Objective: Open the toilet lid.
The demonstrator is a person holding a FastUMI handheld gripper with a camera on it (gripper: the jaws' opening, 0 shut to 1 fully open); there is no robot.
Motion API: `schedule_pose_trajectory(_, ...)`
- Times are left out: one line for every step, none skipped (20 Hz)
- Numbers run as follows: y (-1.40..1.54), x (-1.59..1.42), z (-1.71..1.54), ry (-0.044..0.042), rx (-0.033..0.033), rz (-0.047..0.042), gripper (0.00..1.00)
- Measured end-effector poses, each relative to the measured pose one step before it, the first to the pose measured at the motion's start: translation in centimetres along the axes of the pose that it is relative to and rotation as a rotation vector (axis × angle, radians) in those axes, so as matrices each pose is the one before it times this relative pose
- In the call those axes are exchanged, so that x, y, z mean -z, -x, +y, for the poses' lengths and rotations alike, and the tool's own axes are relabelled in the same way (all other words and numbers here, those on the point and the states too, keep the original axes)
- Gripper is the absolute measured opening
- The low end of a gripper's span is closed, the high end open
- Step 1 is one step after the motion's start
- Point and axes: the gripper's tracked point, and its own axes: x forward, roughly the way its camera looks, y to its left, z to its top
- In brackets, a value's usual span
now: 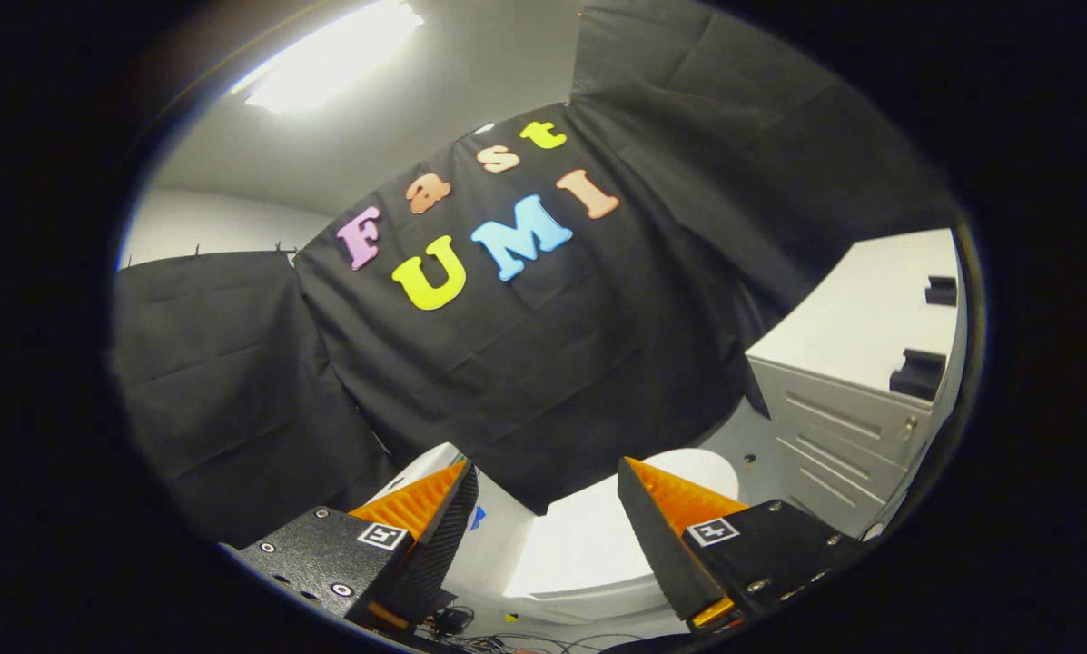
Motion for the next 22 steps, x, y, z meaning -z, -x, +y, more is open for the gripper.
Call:
schedule_pose_trajectory(-0.446, 1.233, -1.133, -0.03095, 0.02128, 0.01502, 0.96)
schedule_pose_trajectory(-0.411, 1.281, -1.010, -0.02792, 0.01747, 0.01937, 0.96)
schedule_pose_trajectory(-0.420, 1.099, -0.991, -0.02217, 0.02055, 0.01470, 0.96)
schedule_pose_trajectory(-0.368, 1.096, -1.090, -0.01655, 0.01986, 0.01457, 0.96)
schedule_pose_trajectory(-0.449, 0.992, -0.917, -0.01401, 0.01654, 0.01832, 0.96)
schedule_pose_trajectory(-0.506, 0.938, -0.615, -0.01167, 0.00478, 0.01335, 0.96)
schedule_pose_trajectory(-0.554, 0.717, -0.639, -0.01042, 0.00878, 0.01425, 0.96)
schedule_pose_trajectory(-0.637, 0.966, -0.770, -0.01136, 0.00943, 0.01685, 0.96)
schedule_pose_trajectory(-0.554, 0.774, -0.815, -0.01011, 0.01156, 0.01679, 0.96)
schedule_pose_trajectory(-0.520, 0.809, -0.971, -0.01029, 0.01535, 0.01797, 0.96)
schedule_pose_trajectory(-0.493, 0.728, -0.946, -0.01455, 0.01464, 0.01784, 0.96)
schedule_pose_trajectory(-0.483, 0.884, -0.996, -0.01819, 0.01408, 0.01772, 0.96)
schedule_pose_trajectory(-0.265, 0.714, -0.928, -0.01824, 0.01360, 0.01636, 0.95)
schedule_pose_trajectory(-0.415, 0.713, -0.668, -0.01597, 0.01391, 0.01481, 0.95)
schedule_pose_trajectory(-0.644, 0.453, -0.660, -0.01189, 0.01451, 0.01820, 0.95)
schedule_pose_trajectory(-0.493, 0.544, -0.675, -0.01038, 0.00967, 0.01713, 0.95)
schedule_pose_trajectory(-0.547, 0.149, -0.508, -0.01150, 0.00534, 0.00831, 0.95)
schedule_pose_trajectory(-0.250, 0.371, -0.647, -0.01150, 0.00627, 0.00912, 0.95)
schedule_pose_trajectory(-0.272, 0.250, -0.792, -0.01313, 0.01068, 0.00907, 0.95)
schedule_pose_trajectory(-0.264, 0.196, -0.988, -0.01587, 0.01040, 0.00555, 0.95)
schedule_pose_trajectory(-0.243, 0.118, -0.894, -0.01975, 0.01062, 0.00431, 0.95)
schedule_pose_trajectory(-0.275, 0.270, -0.786, -0.02177, 0.00913, 0.00466, 0.95)
